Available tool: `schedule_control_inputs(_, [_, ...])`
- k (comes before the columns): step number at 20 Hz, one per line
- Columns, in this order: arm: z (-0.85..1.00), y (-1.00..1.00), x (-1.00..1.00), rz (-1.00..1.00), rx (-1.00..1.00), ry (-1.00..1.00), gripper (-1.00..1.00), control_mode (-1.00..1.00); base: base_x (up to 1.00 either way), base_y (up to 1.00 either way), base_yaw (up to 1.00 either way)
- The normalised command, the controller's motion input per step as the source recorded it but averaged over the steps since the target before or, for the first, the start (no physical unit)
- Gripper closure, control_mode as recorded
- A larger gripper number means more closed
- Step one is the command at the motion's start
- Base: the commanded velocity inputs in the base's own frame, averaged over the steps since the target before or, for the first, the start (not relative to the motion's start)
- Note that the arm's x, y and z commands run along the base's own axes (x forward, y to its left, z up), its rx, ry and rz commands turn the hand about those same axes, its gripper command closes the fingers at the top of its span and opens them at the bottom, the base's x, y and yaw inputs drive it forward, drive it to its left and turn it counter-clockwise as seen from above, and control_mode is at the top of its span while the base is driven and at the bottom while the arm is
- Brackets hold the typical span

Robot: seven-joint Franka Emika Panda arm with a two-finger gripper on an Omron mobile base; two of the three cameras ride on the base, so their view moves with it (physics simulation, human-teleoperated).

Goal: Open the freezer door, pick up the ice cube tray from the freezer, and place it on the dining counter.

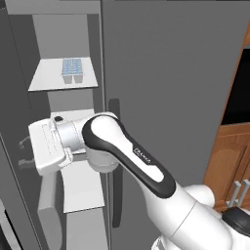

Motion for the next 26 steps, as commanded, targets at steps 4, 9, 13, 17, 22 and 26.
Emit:
schedule_control_inputs(4, [0.01,0.2,-0.06,0.0,-0.01,-0.01,-1.0,-1.0,0.0,0.0,0.0])
schedule_control_inputs(9, [0.22,-0.67,-0.21,-0.03,0.0,0.0,-1.0,-1.0,0.0,0.0,0.0])
schedule_control_inputs(13, [0.13,-1.0,-0.21,-0.13,-0.01,0.0,-1.0,-1.0,0.0,0.0,0.0])
schedule_control_inputs(17, [0.0,-1.0,-0.01,-0.23,-0.02,0.02,-1.0,-1.0,0.0,0.0,0.0])
schedule_control_inputs(22, [0.0,-1.0,0.0,-0.35,-0.02,0.05,-1.0,-1.0,0.0,0.0,0.0])
schedule_control_inputs(26, [-0.01,-1.0,0.04,-0.45,-0.11,0.06,-1.0,-1.0,0.0,0.0,0.0])
